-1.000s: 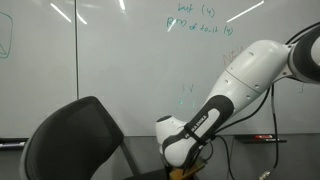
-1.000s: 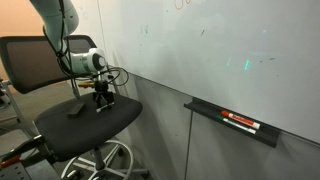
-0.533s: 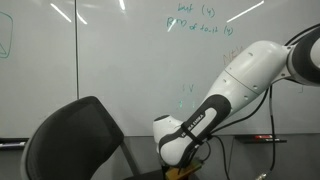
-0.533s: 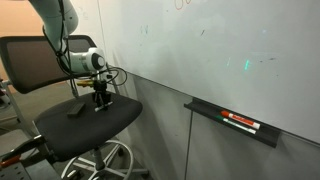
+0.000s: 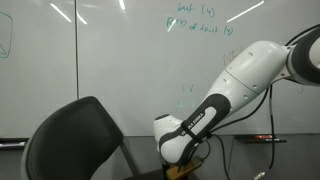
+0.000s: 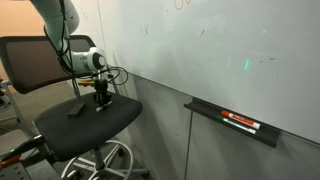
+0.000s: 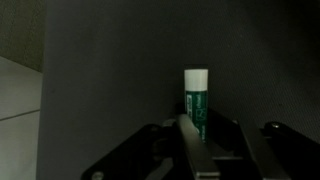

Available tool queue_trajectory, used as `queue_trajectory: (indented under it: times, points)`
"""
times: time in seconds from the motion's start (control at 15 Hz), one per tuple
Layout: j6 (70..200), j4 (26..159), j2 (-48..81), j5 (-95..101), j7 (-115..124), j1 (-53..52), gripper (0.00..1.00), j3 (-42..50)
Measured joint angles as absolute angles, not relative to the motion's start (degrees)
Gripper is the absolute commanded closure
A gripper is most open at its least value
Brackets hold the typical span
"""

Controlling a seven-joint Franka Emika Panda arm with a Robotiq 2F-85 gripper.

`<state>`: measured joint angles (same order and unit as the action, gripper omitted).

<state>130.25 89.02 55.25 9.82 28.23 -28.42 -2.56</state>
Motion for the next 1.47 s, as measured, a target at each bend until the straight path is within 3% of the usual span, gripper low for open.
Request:
queue_trajectory:
  times: [0.8,1.47]
  points:
    - [127.57,90.58,52.63,10.11,21.11,-27.32,0.90,-2.81]
    - [121.38,98.44,36.63,10.00,16.66,-23.77,0.90,-4.59]
